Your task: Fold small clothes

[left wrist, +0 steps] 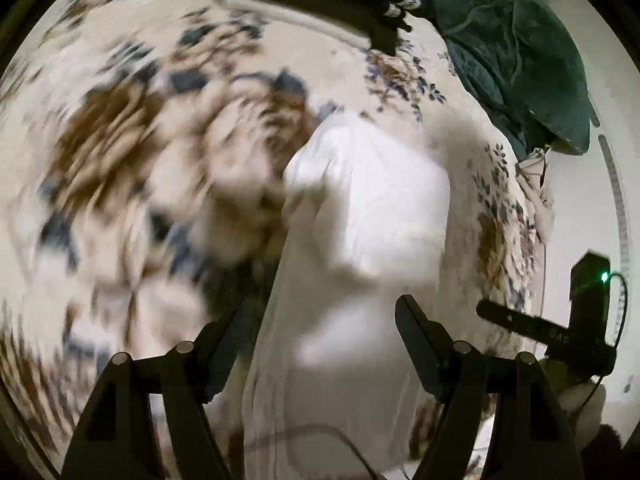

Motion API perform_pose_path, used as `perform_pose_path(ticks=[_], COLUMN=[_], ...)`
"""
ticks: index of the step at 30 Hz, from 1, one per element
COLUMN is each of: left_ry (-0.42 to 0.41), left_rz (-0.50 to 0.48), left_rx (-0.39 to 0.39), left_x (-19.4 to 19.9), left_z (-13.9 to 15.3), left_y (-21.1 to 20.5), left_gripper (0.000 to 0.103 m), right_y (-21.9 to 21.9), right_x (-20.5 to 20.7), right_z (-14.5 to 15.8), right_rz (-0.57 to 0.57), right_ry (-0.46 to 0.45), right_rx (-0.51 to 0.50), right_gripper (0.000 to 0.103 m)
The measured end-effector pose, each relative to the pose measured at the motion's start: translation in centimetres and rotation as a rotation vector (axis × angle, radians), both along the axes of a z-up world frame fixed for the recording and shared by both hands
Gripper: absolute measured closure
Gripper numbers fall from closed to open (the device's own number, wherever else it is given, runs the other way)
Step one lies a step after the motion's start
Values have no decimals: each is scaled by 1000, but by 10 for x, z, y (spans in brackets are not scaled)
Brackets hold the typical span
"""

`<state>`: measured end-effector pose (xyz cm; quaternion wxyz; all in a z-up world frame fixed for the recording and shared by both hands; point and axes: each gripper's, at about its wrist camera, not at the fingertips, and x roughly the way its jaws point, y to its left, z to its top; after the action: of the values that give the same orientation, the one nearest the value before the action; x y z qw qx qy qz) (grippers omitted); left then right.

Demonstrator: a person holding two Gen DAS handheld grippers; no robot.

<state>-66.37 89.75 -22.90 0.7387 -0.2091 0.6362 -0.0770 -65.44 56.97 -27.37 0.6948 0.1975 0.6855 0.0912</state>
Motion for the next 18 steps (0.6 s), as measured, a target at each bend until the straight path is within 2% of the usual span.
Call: perform_pose_path(ticks=[3,5,7,9,11,14,18], left_ry=[85,161,237,306,338,359,329], left_rz=[42,62,69,82,94,96,51], left_rx=[-17,-36,-52,-113,-171,-194,-132], left_x=[-53,-82,-109,-132,-148,-160,-159], left_z=[-11,-37,-59,-89,-108,-126,-127], left_y=[10,11,11,7,2,-9,-27], left_gripper=[28,28,28,28,28,28,29], right_y=[-5,-10,-12,-13,-12,-4,7], right_x=[-60,-103,-137,-164,-183,-195,-196], right_z=[0,-10,-30,-55,-77,-104,-127], right_rz=[-6,-15,-25,-55,-92,-128,-153], right_ry=[81,147,210,263,291,299,300], right_rx=[46,80,96,146,203,262,303], right_gripper=[45,45,45,45,45,45,45])
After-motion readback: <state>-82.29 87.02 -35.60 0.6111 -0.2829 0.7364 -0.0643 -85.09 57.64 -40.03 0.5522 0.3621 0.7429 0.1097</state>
